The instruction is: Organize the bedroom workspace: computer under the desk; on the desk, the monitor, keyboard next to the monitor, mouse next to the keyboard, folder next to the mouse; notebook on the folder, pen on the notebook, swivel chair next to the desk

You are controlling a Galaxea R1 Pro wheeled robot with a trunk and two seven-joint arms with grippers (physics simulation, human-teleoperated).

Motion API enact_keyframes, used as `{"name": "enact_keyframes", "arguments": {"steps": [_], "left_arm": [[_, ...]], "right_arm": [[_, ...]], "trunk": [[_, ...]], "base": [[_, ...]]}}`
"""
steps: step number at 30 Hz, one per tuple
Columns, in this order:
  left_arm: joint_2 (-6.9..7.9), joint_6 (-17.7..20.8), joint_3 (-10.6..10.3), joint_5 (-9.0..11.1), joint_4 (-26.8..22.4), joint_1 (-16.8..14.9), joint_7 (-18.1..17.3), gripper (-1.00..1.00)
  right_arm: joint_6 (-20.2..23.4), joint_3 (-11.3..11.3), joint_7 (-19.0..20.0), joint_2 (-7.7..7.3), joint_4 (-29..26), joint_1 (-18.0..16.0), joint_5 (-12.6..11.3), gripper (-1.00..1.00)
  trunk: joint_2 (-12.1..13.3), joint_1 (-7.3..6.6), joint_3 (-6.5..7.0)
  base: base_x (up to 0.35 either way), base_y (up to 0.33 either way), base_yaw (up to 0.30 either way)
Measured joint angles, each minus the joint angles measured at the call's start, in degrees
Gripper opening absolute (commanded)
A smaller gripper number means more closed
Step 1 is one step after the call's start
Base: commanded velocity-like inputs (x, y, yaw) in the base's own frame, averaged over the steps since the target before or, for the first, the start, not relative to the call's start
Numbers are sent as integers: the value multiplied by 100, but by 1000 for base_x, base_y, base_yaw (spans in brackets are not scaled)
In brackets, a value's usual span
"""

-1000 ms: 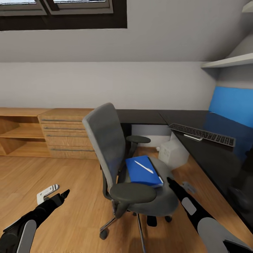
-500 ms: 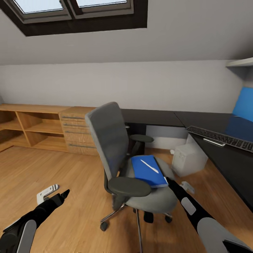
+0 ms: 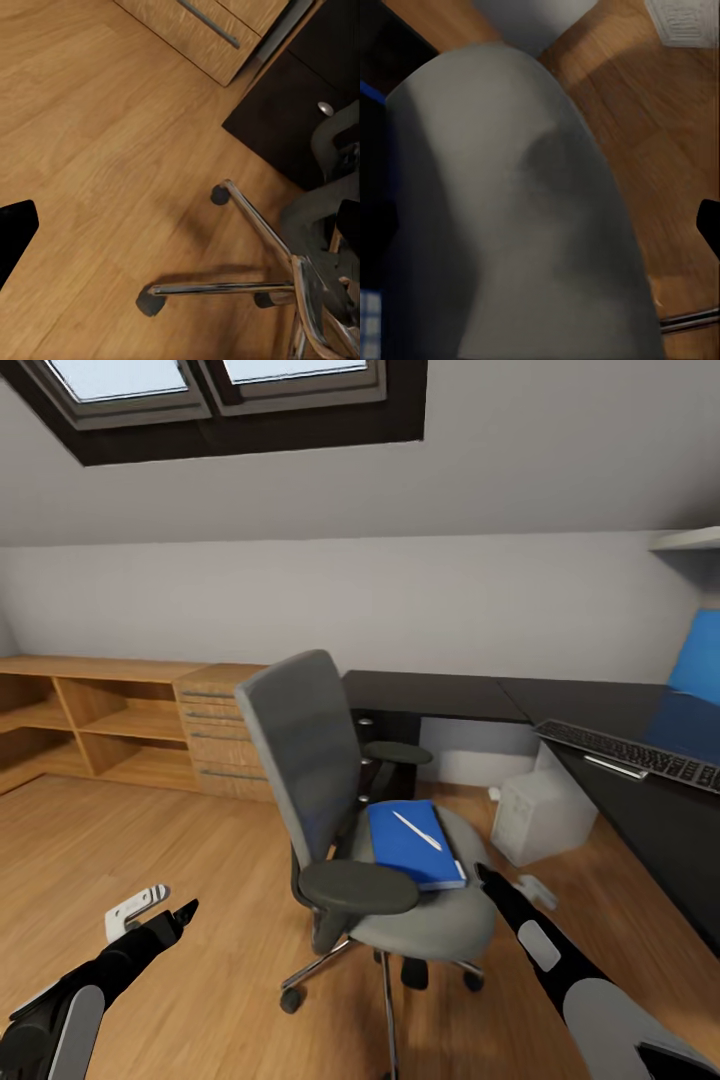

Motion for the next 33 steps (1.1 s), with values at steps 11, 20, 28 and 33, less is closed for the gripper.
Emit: {"name": "enact_keyframes", "arguments": {"steps": [11,20,28,33], "left_arm": [[0,-5,1,-1,-5,1,6,100],[0,-12,1,0,-10,1,6,100],[0,-25,0,0,-8,1,6,100],[-3,-26,-6,-1,-6,1,6,100]], "right_arm": [[-9,-1,9,0,9,-1,2,100],[-9,0,9,0,3,-1,2,100],[-18,0,9,0,0,-1,2,100],[-18,0,9,0,0,-1,3,100]], "trunk": [[0,0,12],[39,-21,29],[360,-197,173],[441,-242,209]], "base": [[0,0,-41],[0,0,-1],[0,0,0],[0,0,0]]}}
